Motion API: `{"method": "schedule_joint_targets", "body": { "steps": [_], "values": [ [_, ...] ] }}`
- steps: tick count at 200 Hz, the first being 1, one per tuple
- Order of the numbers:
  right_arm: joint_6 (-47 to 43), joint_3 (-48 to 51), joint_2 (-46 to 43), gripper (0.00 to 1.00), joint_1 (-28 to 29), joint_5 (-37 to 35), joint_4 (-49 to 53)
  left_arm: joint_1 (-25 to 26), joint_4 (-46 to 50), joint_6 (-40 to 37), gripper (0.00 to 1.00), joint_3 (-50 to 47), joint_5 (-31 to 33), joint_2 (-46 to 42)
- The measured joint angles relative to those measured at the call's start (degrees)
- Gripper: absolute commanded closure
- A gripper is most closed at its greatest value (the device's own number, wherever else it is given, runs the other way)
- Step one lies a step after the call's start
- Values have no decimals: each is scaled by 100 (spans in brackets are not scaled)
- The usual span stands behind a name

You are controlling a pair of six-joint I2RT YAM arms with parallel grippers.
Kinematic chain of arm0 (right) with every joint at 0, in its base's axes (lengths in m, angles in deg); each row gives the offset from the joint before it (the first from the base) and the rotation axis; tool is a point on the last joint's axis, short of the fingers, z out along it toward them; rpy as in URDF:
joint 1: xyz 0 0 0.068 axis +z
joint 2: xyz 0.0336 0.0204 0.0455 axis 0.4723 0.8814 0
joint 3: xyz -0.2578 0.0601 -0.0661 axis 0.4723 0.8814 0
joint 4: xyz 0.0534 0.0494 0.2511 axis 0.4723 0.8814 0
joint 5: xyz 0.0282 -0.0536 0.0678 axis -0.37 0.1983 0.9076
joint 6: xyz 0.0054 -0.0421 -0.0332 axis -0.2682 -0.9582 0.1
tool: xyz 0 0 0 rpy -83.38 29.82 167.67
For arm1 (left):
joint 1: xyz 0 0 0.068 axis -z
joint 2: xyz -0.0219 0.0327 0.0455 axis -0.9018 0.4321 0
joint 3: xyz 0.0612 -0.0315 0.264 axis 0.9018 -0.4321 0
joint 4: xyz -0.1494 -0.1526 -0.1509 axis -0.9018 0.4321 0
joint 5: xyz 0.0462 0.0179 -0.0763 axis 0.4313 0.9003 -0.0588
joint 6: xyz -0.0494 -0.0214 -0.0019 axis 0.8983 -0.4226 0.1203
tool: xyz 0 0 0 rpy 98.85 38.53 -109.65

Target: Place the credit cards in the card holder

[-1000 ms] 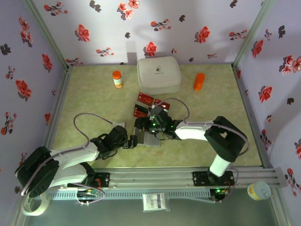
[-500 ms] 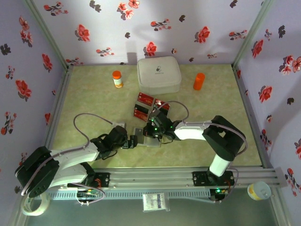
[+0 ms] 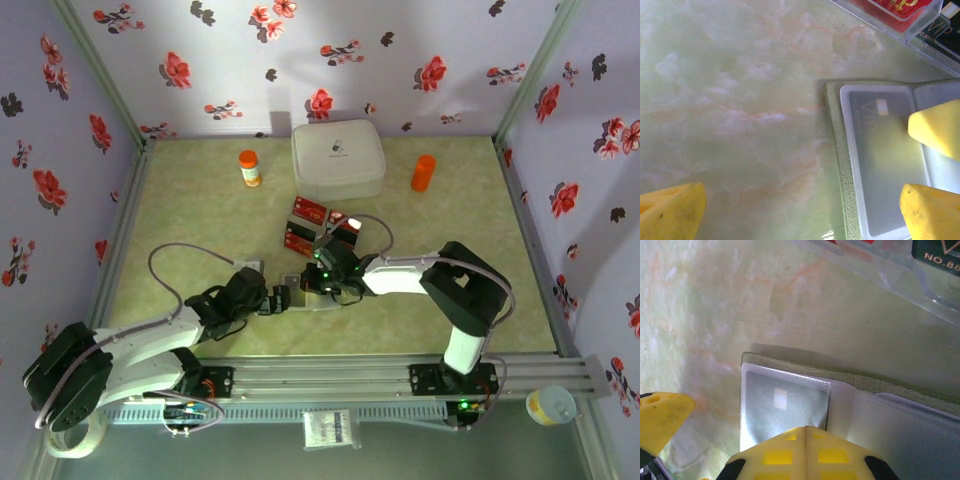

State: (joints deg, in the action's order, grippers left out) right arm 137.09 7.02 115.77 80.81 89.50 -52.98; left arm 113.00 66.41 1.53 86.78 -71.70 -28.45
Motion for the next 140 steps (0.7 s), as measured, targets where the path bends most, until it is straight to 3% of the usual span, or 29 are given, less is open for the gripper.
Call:
{"method": "schedule_joint_targets", "body": {
  "steps": [140],
  "values": [
    [20,2,33,100,44,-2,-57,-13,79,-44,0,433,2,870]
  ]
}}
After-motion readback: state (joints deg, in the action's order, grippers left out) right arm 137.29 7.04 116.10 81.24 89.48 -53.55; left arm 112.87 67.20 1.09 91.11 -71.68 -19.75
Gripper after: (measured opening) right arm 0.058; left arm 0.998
